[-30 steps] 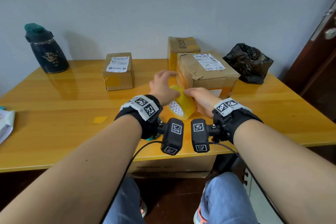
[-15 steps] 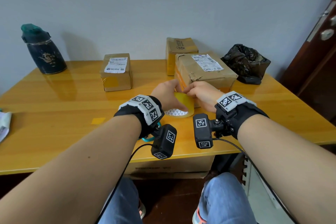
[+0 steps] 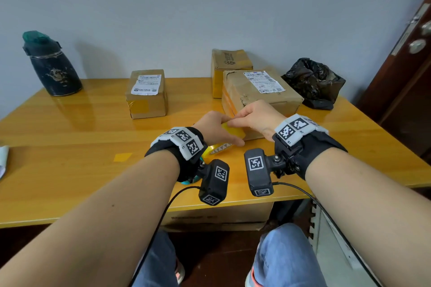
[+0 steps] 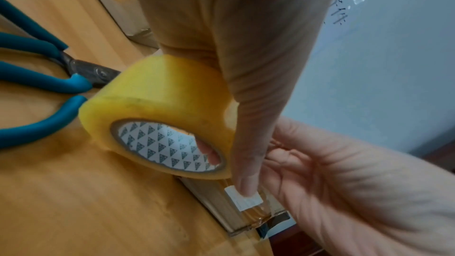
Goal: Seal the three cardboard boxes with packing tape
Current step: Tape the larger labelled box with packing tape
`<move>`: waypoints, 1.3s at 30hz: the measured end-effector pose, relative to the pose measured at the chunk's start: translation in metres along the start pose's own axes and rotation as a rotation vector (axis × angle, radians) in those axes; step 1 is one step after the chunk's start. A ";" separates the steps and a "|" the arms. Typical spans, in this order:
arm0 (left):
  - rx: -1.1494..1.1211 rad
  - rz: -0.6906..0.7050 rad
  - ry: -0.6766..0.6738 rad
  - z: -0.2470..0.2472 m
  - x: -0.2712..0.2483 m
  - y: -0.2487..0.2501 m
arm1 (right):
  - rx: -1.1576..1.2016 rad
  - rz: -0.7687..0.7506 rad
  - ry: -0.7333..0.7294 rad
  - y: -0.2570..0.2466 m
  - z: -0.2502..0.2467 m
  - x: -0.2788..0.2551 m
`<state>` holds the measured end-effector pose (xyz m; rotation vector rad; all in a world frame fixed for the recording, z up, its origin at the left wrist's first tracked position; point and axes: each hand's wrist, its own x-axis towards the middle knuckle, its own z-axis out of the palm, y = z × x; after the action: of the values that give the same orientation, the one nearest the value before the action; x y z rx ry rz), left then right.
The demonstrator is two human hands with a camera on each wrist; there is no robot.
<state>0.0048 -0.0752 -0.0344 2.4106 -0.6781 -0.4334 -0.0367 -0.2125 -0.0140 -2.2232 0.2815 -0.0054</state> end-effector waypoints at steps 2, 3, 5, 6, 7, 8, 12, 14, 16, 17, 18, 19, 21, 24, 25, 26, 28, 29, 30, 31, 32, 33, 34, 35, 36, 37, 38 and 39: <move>-0.040 0.002 -0.033 -0.002 0.001 -0.001 | -0.021 0.002 0.018 -0.002 0.002 -0.002; -0.061 0.006 -0.035 -0.002 0.001 -0.001 | -0.023 0.005 0.036 -0.002 0.003 -0.002; -0.109 0.005 -0.029 -0.002 0.001 -0.004 | -0.021 0.019 0.050 -0.003 0.004 -0.001; -0.129 0.001 -0.030 -0.002 0.002 -0.006 | -0.031 0.026 0.049 -0.004 0.004 -0.001; -0.140 -0.006 -0.033 -0.001 0.003 -0.008 | -0.046 0.030 0.047 -0.005 0.003 -0.001; -0.147 -0.010 -0.036 -0.001 0.004 -0.009 | -0.056 0.035 0.048 -0.006 0.002 -0.001; -0.154 -0.013 -0.011 0.002 0.006 -0.009 | -0.142 0.060 0.072 -0.013 0.001 -0.001; -0.151 -0.015 0.006 0.004 0.006 -0.008 | -0.178 0.084 0.073 -0.013 0.002 0.001; -0.172 -0.023 0.019 0.006 0.006 -0.008 | -0.201 0.089 0.062 -0.012 0.002 0.003; -0.184 -0.029 0.024 0.006 0.006 -0.008 | -0.216 0.089 0.052 -0.012 0.003 0.003; -0.195 -0.036 0.028 0.007 0.005 -0.008 | -0.223 0.090 0.039 -0.012 0.004 0.002; -0.205 -0.043 0.030 0.008 0.005 -0.008 | -0.218 0.094 0.023 -0.011 0.005 0.002; -0.225 -0.049 0.038 0.010 0.006 -0.008 | -0.189 0.104 0.003 -0.010 0.005 0.002; -0.249 -0.055 0.049 0.012 0.005 -0.008 | -0.154 0.092 0.014 -0.008 0.005 0.000; -0.257 -0.056 0.051 0.013 0.005 -0.008 | -0.144 0.081 0.021 -0.007 0.005 -0.001; -0.268 -0.058 0.053 0.013 0.004 -0.008 | -0.137 0.065 0.025 -0.006 0.005 -0.001; -0.293 -0.066 0.055 0.013 0.004 -0.008 | -0.116 0.039 0.026 -0.003 0.006 -0.004; -0.301 -0.069 0.055 0.014 0.004 -0.009 | -0.094 0.036 0.027 -0.001 0.006 -0.004; -0.306 -0.072 0.055 0.013 0.004 -0.009 | -0.061 0.040 0.030 0.001 0.005 -0.004; -0.308 -0.075 0.057 0.013 0.004 -0.010 | -0.015 0.049 0.038 0.003 0.005 -0.004; -0.310 -0.078 0.060 0.013 0.003 -0.010 | 0.033 0.062 0.048 0.004 0.004 -0.005; -0.314 -0.081 0.062 0.013 0.003 -0.011 | 0.078 0.071 0.058 0.005 0.004 -0.005; -0.317 -0.083 0.062 0.013 0.003 -0.012 | 0.111 0.079 0.061 0.006 0.004 -0.005; -0.321 -0.086 0.063 0.013 0.003 -0.012 | 0.133 0.083 0.056 0.005 0.004 -0.006; -0.325 -0.090 0.065 0.013 0.002 -0.012 | 0.140 0.081 0.046 0.004 0.004 -0.006; -0.329 -0.093 0.066 0.013 0.002 -0.012 | 0.130 0.074 0.036 0.002 0.004 -0.008; -0.332 -0.094 0.065 0.013 0.001 -0.011 | 0.111 0.070 0.036 0.000 0.005 -0.009; -0.336 -0.094 0.061 0.013 0.002 -0.011 | 0.090 0.064 0.046 -0.001 0.005 -0.008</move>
<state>0.0046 -0.0741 -0.0514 2.1325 -0.4278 -0.4689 -0.0441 -0.2058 -0.0153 -2.1263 0.3705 -0.0343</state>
